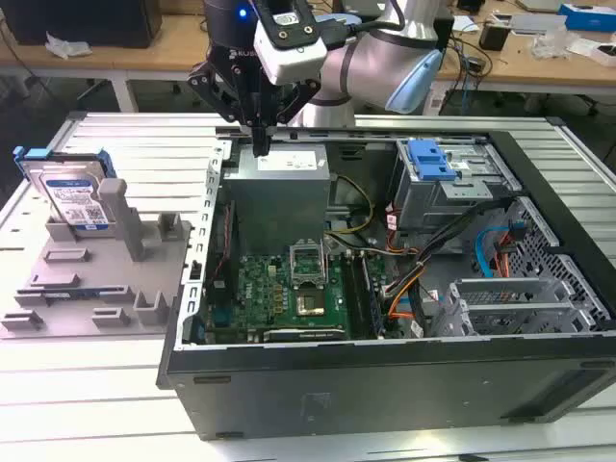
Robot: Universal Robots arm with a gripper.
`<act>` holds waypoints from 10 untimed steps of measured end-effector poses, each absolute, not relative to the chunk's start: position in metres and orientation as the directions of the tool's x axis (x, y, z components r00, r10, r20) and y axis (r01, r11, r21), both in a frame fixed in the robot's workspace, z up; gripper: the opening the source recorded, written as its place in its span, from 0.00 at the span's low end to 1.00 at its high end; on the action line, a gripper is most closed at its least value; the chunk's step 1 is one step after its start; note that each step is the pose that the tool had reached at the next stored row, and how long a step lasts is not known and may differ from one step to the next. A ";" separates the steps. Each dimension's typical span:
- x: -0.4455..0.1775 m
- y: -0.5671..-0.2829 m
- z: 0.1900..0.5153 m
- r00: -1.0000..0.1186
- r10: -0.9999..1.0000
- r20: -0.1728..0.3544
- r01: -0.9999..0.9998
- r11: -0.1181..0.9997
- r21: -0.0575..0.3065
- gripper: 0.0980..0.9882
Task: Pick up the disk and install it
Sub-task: 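Reach for the disk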
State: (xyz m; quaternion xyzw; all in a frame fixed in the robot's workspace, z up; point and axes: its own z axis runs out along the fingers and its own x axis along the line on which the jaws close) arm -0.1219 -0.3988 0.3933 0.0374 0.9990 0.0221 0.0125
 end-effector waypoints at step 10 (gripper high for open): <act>-0.122 -0.399 0.393 -0.997 0.075 -0.023 0.074 0.996 0.045 0.01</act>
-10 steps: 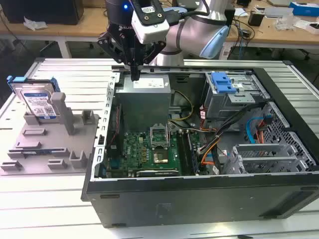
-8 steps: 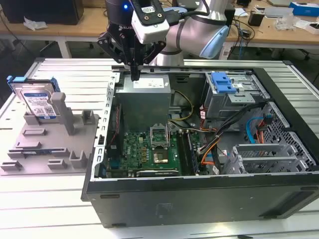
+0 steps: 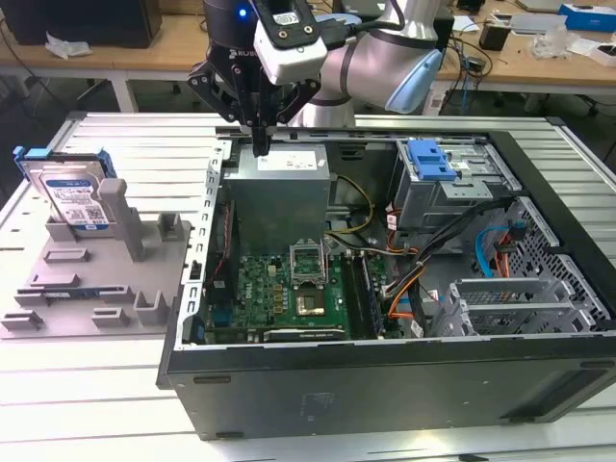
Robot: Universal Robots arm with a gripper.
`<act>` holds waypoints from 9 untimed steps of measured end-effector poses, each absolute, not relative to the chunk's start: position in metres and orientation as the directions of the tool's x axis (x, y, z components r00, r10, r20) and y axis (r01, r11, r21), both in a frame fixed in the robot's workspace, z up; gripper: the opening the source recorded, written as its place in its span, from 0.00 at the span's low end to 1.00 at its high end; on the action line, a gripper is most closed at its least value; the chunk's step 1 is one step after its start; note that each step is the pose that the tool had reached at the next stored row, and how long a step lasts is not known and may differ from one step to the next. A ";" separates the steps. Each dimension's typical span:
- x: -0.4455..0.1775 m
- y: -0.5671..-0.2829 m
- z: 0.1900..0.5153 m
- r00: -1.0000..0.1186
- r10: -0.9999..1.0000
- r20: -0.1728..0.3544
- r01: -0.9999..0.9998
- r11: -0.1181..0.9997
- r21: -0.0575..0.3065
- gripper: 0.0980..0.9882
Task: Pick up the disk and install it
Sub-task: 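Reach for the disk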
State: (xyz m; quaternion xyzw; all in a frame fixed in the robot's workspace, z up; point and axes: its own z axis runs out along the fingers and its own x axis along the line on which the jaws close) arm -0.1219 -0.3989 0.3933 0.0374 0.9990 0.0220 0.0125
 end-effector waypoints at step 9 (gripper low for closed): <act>-0.143 -0.391 0.390 -0.997 0.075 -0.017 0.075 0.996 0.044 0.01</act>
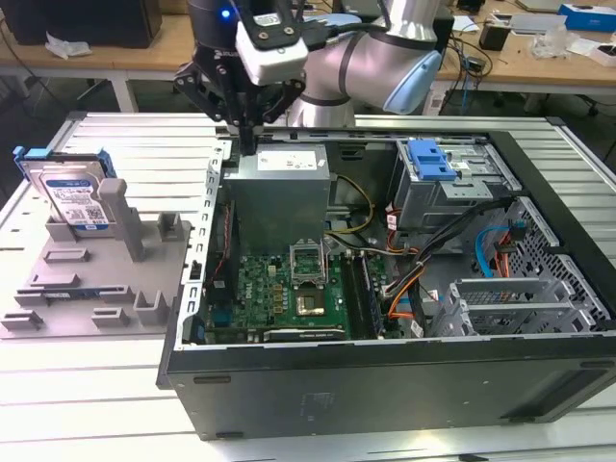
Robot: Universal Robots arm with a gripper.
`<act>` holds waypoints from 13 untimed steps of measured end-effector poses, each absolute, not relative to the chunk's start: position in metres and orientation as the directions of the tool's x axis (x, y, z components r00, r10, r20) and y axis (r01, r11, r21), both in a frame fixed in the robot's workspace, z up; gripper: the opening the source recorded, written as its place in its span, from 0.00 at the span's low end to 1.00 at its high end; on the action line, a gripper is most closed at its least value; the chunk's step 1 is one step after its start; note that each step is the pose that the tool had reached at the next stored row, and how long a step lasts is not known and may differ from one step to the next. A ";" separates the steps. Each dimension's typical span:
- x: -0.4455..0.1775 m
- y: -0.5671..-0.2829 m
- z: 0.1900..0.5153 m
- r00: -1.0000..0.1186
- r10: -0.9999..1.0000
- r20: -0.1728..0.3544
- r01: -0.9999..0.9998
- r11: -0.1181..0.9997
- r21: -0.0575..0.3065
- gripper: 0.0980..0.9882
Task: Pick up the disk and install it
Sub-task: 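Reach for the disk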
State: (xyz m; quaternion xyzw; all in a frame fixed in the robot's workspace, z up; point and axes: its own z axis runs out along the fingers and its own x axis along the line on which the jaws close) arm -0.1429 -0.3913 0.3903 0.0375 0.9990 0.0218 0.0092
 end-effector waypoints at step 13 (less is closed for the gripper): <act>-0.204 -0.368 0.385 -0.997 0.075 -0.012 0.075 0.996 0.044 0.01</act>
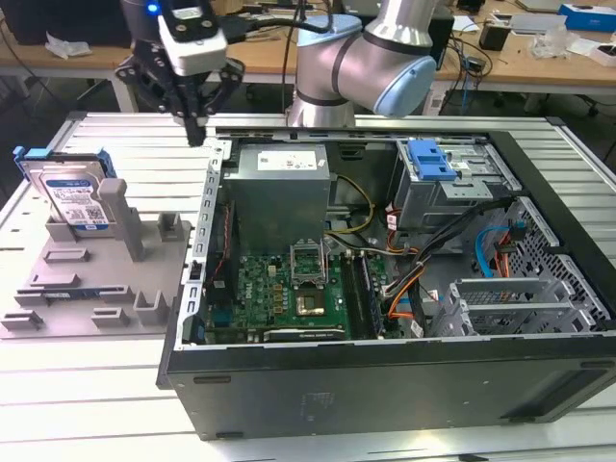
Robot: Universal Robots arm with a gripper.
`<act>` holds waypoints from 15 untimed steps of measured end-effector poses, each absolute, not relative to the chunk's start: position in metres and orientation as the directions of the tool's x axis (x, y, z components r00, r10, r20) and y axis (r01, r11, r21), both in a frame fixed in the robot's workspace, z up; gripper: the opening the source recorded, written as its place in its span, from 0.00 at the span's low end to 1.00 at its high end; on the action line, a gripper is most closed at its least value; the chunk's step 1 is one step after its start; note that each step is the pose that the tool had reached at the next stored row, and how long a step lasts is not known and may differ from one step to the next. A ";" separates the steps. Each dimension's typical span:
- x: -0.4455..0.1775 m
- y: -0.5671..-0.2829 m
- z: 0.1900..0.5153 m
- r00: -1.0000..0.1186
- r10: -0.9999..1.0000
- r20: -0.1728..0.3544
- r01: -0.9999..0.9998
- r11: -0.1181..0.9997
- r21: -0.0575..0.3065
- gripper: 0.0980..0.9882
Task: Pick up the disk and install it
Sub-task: 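Reach for the disk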
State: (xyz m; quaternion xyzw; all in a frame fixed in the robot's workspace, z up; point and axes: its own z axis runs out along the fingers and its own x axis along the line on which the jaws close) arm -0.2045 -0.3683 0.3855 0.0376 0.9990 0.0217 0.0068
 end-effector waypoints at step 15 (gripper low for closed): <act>-0.284 -0.347 0.378 -0.997 0.075 -0.012 0.075 0.996 0.044 0.01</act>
